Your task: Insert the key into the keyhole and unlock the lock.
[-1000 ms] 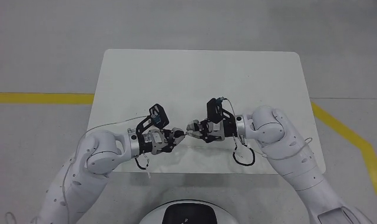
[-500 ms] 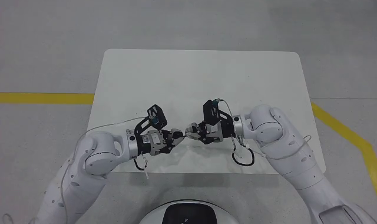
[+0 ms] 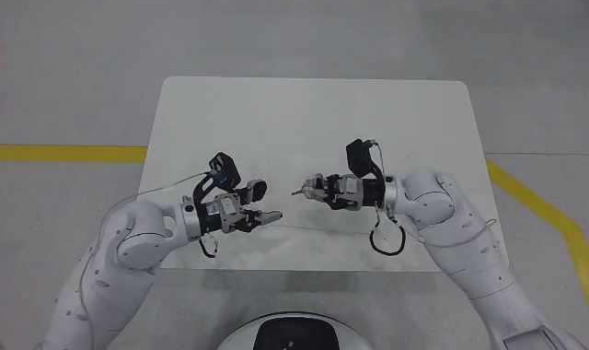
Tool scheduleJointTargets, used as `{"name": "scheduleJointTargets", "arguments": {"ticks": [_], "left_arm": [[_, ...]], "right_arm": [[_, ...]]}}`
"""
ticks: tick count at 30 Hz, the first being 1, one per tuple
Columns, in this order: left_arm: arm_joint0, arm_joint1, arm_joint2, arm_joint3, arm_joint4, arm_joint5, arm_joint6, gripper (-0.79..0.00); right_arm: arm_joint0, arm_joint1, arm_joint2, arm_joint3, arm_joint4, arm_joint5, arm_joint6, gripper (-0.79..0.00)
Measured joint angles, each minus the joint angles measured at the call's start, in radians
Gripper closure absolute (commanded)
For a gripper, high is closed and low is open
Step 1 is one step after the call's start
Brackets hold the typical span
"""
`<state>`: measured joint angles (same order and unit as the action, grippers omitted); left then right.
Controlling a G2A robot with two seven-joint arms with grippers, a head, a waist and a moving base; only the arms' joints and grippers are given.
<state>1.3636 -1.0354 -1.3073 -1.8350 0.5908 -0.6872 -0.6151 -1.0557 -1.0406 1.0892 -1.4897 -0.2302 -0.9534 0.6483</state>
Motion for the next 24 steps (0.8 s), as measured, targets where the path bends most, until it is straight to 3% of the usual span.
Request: {"name": "scheduleJointTargets", "arguments": {"ticks": [9,17,21,24], "left_arm": [[0.083,0.018,-0.177,0.149,-0.055,-0.11,0.208,-0.785],[0.126,0.026,-0.277,0.242,-0.059,-0.167,0.335,-0.785],[0.128,0.025,-0.301,0.245,0.088,-0.12,0.4,-0.785],[0.13,0.02,-0.274,0.239,0.242,-0.088,0.461,-0.785]], "right_arm": [[-0.126,0.015,0.143,0.021,0.121,-0.059,-0.261,0.0],[-0.146,0.016,0.147,0.012,0.154,-0.059,-0.294,0.0],[-0.146,0.016,0.146,0.013,0.155,-0.059,-0.294,0.0],[-0.146,0.016,0.146,0.013,0.155,-0.059,-0.294,0.0]]}}
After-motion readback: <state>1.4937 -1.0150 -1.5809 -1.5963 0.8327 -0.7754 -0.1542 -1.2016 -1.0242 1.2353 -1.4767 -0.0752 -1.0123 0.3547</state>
